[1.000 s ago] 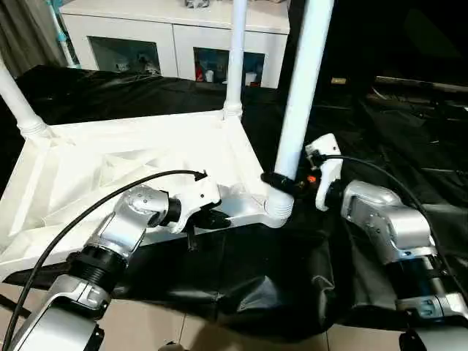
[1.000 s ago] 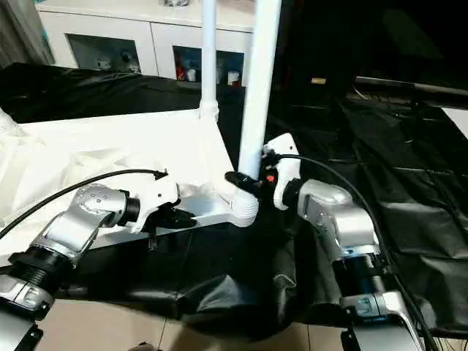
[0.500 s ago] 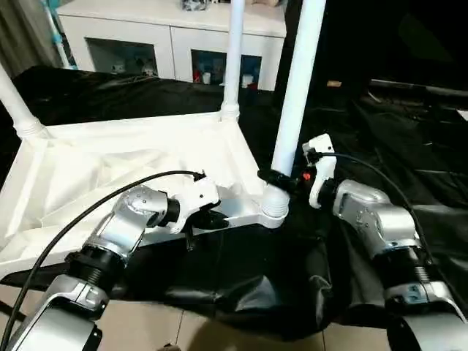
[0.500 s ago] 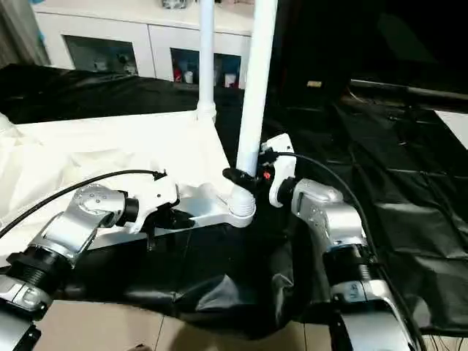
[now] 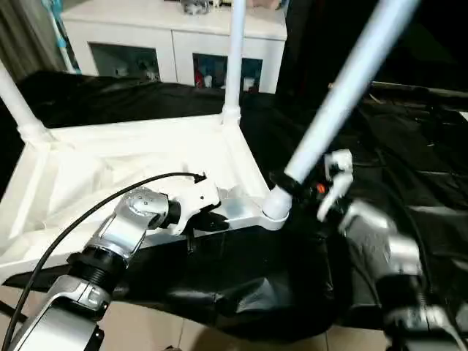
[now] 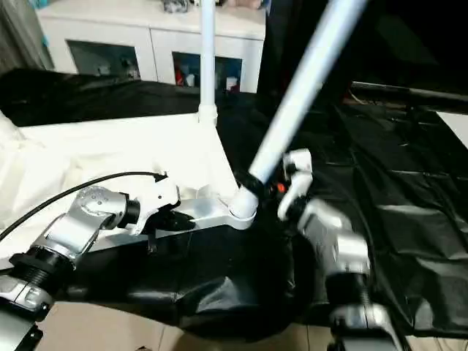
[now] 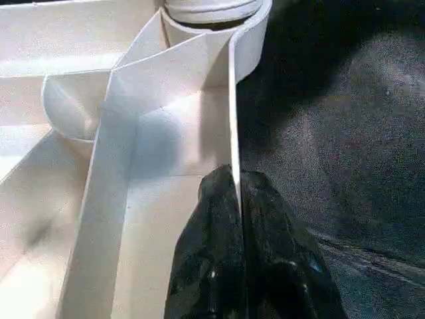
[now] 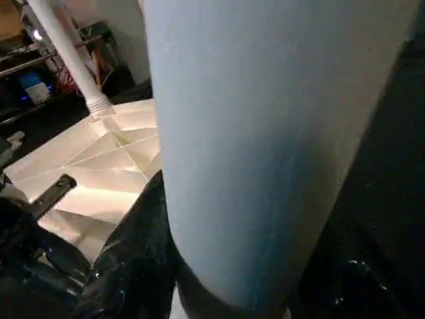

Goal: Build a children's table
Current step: Insert table leg to table base

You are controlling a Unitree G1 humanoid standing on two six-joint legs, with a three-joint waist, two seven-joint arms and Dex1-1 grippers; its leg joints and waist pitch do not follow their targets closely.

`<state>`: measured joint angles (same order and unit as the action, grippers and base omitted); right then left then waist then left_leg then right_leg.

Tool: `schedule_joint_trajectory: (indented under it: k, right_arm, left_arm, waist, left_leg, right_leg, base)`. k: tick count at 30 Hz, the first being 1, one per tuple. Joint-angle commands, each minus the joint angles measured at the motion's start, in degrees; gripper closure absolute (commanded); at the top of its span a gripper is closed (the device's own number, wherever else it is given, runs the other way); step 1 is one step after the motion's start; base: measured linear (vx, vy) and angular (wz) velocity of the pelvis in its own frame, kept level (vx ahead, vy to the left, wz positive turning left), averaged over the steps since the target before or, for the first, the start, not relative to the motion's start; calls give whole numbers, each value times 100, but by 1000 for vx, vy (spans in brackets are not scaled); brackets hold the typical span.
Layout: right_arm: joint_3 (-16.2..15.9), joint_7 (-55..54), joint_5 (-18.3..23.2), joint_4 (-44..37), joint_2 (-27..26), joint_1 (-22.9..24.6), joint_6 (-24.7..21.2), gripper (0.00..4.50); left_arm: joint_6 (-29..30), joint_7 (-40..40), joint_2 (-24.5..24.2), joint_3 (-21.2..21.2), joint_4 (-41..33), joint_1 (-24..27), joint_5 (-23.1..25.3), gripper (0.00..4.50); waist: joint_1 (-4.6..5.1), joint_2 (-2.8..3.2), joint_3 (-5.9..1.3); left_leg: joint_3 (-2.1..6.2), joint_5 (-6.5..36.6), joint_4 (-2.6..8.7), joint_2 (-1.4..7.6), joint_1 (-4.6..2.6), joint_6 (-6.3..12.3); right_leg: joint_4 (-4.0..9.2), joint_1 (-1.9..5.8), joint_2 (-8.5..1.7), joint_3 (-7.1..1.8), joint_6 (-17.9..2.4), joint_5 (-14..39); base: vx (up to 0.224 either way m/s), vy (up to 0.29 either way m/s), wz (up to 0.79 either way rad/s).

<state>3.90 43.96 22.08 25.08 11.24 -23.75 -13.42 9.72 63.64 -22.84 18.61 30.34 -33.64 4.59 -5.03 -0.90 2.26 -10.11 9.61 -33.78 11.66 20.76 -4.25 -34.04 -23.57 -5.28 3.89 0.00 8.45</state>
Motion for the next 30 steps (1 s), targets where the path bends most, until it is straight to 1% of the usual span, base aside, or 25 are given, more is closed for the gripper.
schedule_joint_trajectory:
  k: [1, 2, 3, 4, 5, 6, 8, 9, 11, 12, 13, 14, 15, 16, 17, 18, 19, 21, 22, 25, 26, 28, 29, 30]
  right_arm:
    - [-315, -112, -457, 116, 33, 310, 22, 266]
    - [-453, -156, -617, -5, 69, 363, 152, 267]
    - [-520, -168, -696, -70, 86, 388, 215, 267]
    - [-550, -172, -734, -99, 95, 399, 245, 267]
    - [-701, -189, -885, -206, 128, 418, 290, 267]
    - [-734, -193, -916, -227, 135, 419, 294, 267]
    - [-891, -206, -1049, -260, 162, 386, 293, 267]
    - [-979, -217, -1121, -199, 154, 301, 268, 267]
    - [-1074, -234, -1196, -118, 144, 201, 246, 267]
    - [-1150, -200, -1240, -52, 151, 116, 175, 267]
    - [-1206, -166, -1275, -11, 162, 62, 117, 267]
    - [-1252, -134, -1307, 26, 172, 14, 65, 267]
    - [-1311, -39, -1296, 99, 182, -75, -214, 267]
    - [-1327, -23, -1310, 130, 190, -96, -241, 267]
    - [-1384, 31, -1366, 240, 220, -165, -323, 267]
    - [-1472, 76, -1494, 436, 275, -259, -316, 267]
    - [-1472, 76, -1494, 436, 275, -259, -316, 267]
    - [-1466, 56, -1529, 551, 269, -312, -281, 267]
    - [-1433, 44, -1514, 630, 256, -357, -277, 267]
    - [-1399, 36, -1515, 785, 256, -441, -246, 267]
    - [-1408, 64, -1514, 759, 268, -431, -247, 267]
    - [-1408, 64, -1514, 759, 268, -431, -247, 267]
    - [-1428, 95, -1518, 788, 276, -438, -204, 267]
    - [-1435, 114, -1523, 811, 281, -441, -169, 267]
  left_arm:
    - [-3, -29, -55, 78, 146, -45, 114, 450]
    - [-11, -35, -59, 86, 164, -64, 131, 450]
    - [-15, -40, -60, 92, 177, -78, 143, 450]
    - [-16, -43, -60, 96, 183, -85, 149, 450]
    - [-30, -46, -55, 104, 221, -110, 158, 450]
    - [-34, -47, -55, 106, 229, -115, 159, 450]
    - [-48, -49, -48, 122, 264, -131, 170, 450]
    - [-58, -50, -53, 130, 270, -132, 178, 450]
    - [-72, -55, -56, 141, 283, -137, 188, 450]
    - [-84, -63, -56, 151, 286, -138, 200, 450]
    - [-94, -72, -56, 160, 284, -137, 211, 450]
    - [-102, -80, -55, 167, 283, -138, 221, 450]
    - [-102, -82, -57, 182, 270, -130, 229, 450]
    - [-102, -84, -57, 184, 268, -129, 231, 450]
    - [-102, -90, -56, 190, 263, -126, 236, 450]
    - [-105, -92, -63, 200, 250, -117, 246, 450]
    - [-105, -92, -63, 200, 250, -117, 246, 450]
    - [-109, -93, -72, 199, 239, -106, 243, 450]
    - [-112, -97, -76, 195, 236, -99, 238, 450]
    - [-108, -126, -80, 173, 215, -72, 225, 450]
    - [-108, -146, -78, 151, 212, -55, 217, 450]
    - [-108, -146, -78, 151, 212, -55, 217, 450]
    - [-129, -156, -84, 128, 233, -41, 215, 450]
    - [-145, -161, -87, 120, 253, -38, 216, 450]
  waist:
    - [5, 83, -293]
    - [2, 80, -293]
    - [3, 94, -282]
    - [7, 94, -277]
    - [11, 99, -264]
    - [11, 99, -264]
    - [22, 98, -260]
    - [33, 55, -256]
    - [51, 76, -247]
    - [54, 30, -250]
    - [59, 8, -248]
    - [71, 39, -241]
    - [80, 14, -245]
    - [85, 24, -250]
    - [101, 4, -247]
    - [121, -41, -254]
    - [121, -41, -254]
    - [166, -30, -231]
    - [184, -58, -233]
    - [203, -68, -231]
    - [203, -59, -227]
    - [216, -55, -222]
    - [220, -21, -225]
    - [223, -5, -227]
  left_leg:
    - [67, 2455, 494, 92, -87, -178]
    - [67, 2450, 491, 91, -93, -167]
    - [74, 2475, 504, 89, -89, -173]
    - [74, 2520, 504, 86, -99, -173]
    - [89, 2630, 511, 82, -123, -179]
    - [89, 2630, 511, 82, -123, -179]
    - [106, 2716, 518, 83, -133, -172]
    - [111, 2771, 516, 83, -138, -161]
    - [124, 2821, 520, 77, -132, -168]
    - [121, 2828, 511, 77, -146, -153]
    - [122, 2812, 513, 79, -139, -142]
    - [135, 2829, 527, 80, -127, -157]
    - [137, 2831, 522, 80, -139, -148]
    - [136, 2831, 527, 82, -146, -145]
    - [135, 2826, 536, 91, -140, -134]
    - [127, 2821, 542, 93, -134, -130]
    - [127, 2821, 542, 93, -134, -130]
    - [138, 2955, 538, 88, -153, -140]
    - [144, 3020, 532, 83, -163, -146]
    - [158, 3081, 512, 70, -172, -148]
    - [161, 3105, 504, 68, -192, -145]
    - [172, 3160, 515, 74, -186, -151]
    - [191, 3232, 538, 85, -181, -165]
    - [192, 3284, 544, 96, -197, -170]
  right_leg:
    - [506, 218, -264, -170, -810, 2662]
    - [528, 204, -274, -174, -761, 2772]
    - [543, 202, -264, -168, -704, 2870]
    - [553, 192, -261, -163, -674, 2947]
    - [591, 184, -270, -150, -584, 3222]
    - [591, 184, -270, -150, -584, 3222]
    - [616, 172, -272, -141, -512, 3393]
    - [625, 165, -271, -130, -474, 3500]
    - [641, 160, -280, -123, -421, 3650]
    - [657, 146, -284, -118, -391, 3725]
    - [656, 148, -287, -118, -380, 3751]
    - [651, 152, -284, -112, -372, 3775]
    - [657, 147, -288, -108, -357, 3799]
    - [660, 150, -285, -111, -367, 3768]
    - [661, 150, -288, -108, -379, 3722]
    - [674, 158, -288, -100, -370, 3701]
    - [674, 158, -288, -100, -370, 3701]
    - [714, 122, -297, -90, -318, 3886]
    - [731, 115, -296, -75, -266, 3995]
    - [763, 106, -309, -44, -190, 4213]
    - [795, 90, -312, -30, -143, 4302]
    - [802, 96, -305, -11, -138, 4282]
    - [804, 124, -308, 17, -148, 4194]
    - [814, 124, -313, 30, -170, 4143]
  base:
    - [0, 0, 0]
    - [0, 0, 0]
    - [0, 0, 0]
    - [0, 0, 0]
    - [0, 0, 0]
    - [0, 0, 0]
    - [0, 0, 0]
    - [0, 0, 0]
    - [0, 0, 0]
    - [0, 0, 0]
    - [0, 0, 0]
    - [0, 0, 0]
    - [0, 0, 0]
    - [0, 0, 0]
    - [0, 0, 0]
    - [0, 0, 0]
    - [0, 0, 0]
    - [0, 0, 0]
    - [0, 0, 0]
    - [0, 0, 0]
    - [0, 0, 0]
    - [0, 0, 0]
    - [0, 0, 0]
    - [0, 0, 0]
